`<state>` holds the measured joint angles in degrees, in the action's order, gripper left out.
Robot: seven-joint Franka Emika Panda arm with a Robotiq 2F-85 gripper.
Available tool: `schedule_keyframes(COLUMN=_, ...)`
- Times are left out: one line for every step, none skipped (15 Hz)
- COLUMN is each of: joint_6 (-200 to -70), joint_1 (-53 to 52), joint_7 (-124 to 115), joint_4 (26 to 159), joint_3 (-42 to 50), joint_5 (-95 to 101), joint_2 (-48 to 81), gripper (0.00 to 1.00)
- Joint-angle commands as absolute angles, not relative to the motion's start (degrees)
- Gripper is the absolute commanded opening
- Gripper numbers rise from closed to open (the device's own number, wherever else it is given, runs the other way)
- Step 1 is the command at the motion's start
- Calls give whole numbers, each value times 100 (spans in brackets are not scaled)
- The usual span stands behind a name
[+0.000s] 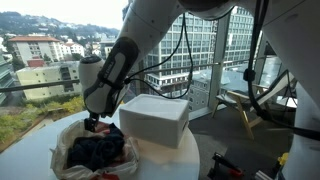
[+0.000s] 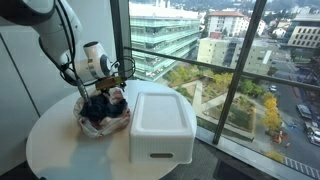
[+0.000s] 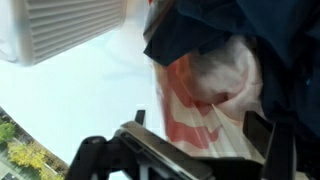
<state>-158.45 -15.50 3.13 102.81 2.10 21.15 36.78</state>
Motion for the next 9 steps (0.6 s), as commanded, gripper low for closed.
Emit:
schedule_keyframes(joint_6=-16178, joint_1=-1953, joint_7=-234, joint_4=10326, joint_3=648, joint_5=2503, joint_2=3759, gripper=100)
schedule_keyframes(joint_6=-16248, joint_1=-2037, joint_7=-334, joint_4=10291, joint_3=739, joint_5=2586, joint_2=3817, gripper=100)
schedule_keyframes(joint_6=-16283, joint_1=-2090, joint_7=-392, joint_4=10269, joint_3=786, joint_5=2631, joint_2=3854, gripper=100)
schedule_keyframes(joint_6=-16344, joint_1=-2105, joint_7=-423, joint_4=10214, joint_3=797, joint_5=2625, joint_2=3919, gripper=100)
schedule_keyframes(joint_6=-16465, joint_1=-2178, joint_7=-516, joint_4=10147, joint_3=898, joint_5=2654, joint_2=3996, gripper=100)
schedule_keyframes(joint_6=-16553, joint_1=-2238, joint_7=-586, joint_4=10064, joint_3=992, joint_5=2669, joint_2=4076, gripper=100)
schedule_keyframes(joint_6=-16621, joint_1=-2264, joint_7=-608, joint_4=10014, joint_3=1041, joint_5=2646, joint_2=4136, gripper=100)
schedule_keyframes(joint_6=-16670, joint_1=-2324, joint_7=-664, joint_4=9942, joint_3=1147, joint_5=2653, joint_2=4217, gripper=100)
schedule_keyframes(joint_6=-16698, joint_1=-2393, joint_7=-705, joint_4=9874, joint_3=1266, joint_5=2677, joint_2=4297, gripper=100)
